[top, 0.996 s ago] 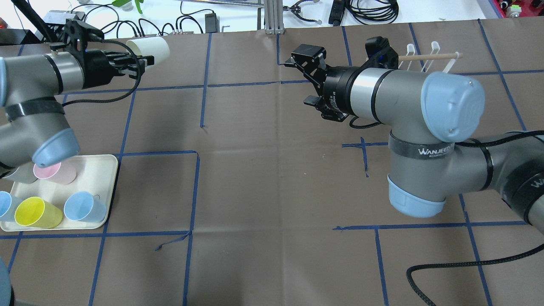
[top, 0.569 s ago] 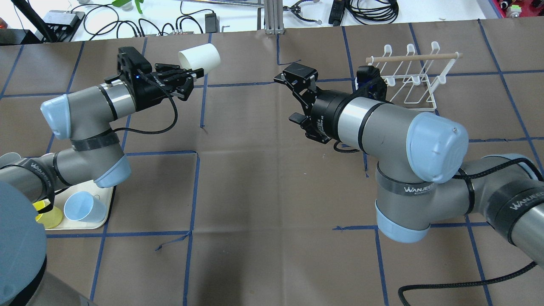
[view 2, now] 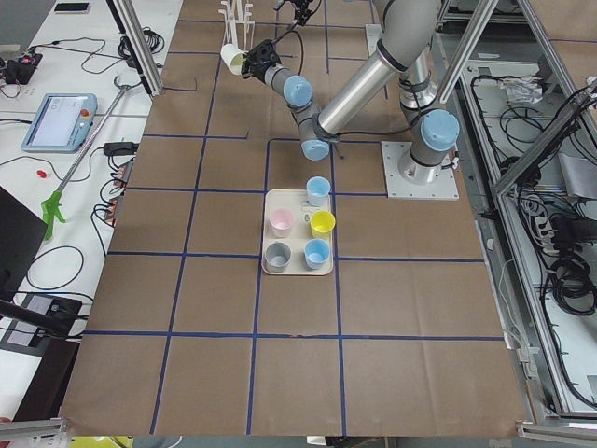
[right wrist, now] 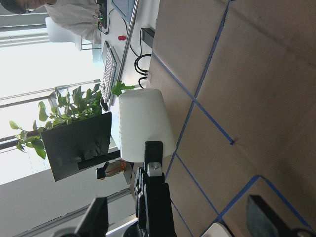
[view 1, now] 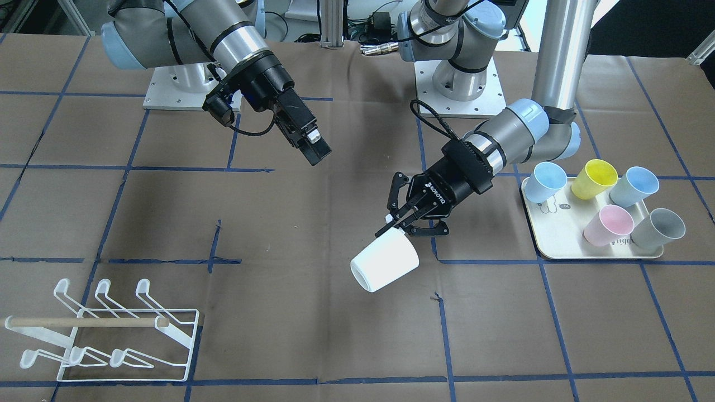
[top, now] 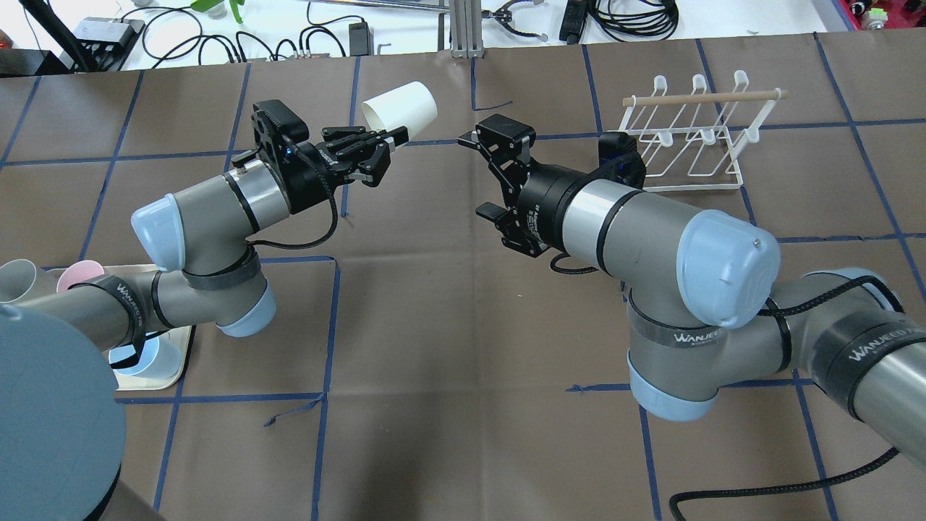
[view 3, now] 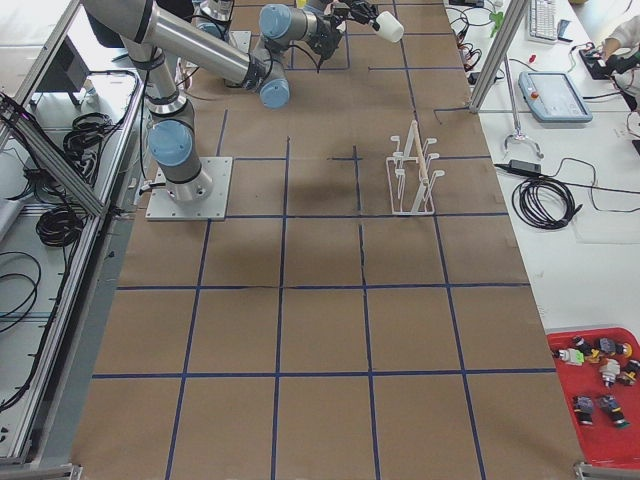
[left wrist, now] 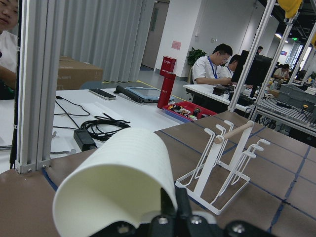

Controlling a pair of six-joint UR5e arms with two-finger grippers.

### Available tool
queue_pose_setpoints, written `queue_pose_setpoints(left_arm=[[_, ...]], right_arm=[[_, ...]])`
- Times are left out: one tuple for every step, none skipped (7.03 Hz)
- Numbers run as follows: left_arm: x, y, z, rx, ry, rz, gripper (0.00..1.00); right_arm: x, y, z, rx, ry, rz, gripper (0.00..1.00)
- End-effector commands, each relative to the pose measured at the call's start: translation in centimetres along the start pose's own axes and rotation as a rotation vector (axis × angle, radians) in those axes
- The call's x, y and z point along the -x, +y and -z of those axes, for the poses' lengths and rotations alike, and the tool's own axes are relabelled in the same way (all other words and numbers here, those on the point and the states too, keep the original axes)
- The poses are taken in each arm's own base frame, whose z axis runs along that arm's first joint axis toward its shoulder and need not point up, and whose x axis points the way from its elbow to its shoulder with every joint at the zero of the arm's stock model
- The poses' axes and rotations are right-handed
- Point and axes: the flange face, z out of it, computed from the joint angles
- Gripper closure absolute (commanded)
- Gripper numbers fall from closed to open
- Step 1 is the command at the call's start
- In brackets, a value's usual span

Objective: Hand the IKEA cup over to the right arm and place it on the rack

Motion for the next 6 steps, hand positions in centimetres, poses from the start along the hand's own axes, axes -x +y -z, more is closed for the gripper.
queue_pose_setpoints(left_arm=[[-2.3, 0.4, -0.3, 0.014, -0.020, 0.007, 1.00], [-2.4, 0.4, -0.3, 0.015, -0.020, 0.006, 1.00], [-2.5, 0.4, -0.3, 0.015, -0.018, 0.007, 1.00], [-2.4, 0.5, -0.3, 0.016, -0.018, 0.008, 1.00], [-2.4, 0.5, -0.3, 0.016, -0.018, 0.008, 1.00], [-2.5, 0.5, -0.3, 0.016, -0.017, 0.008, 1.00]], right_arm=[[-1.0, -1.2, -2.3, 0.004, 0.036, -0.023, 0.00], [-0.2, -1.8, -3.3, 0.001, 0.023, -0.013, 0.00], [0.3, -2.2, -4.0, 0.000, 0.021, -0.014, 0.00], [0.7, -2.4, -4.2, -0.001, 0.015, -0.013, 0.00], [1.0, -2.9, -5.1, -0.001, 0.018, -0.014, 0.01], [1.9, -3.4, -6.2, 0.001, 0.009, -0.009, 0.01]])
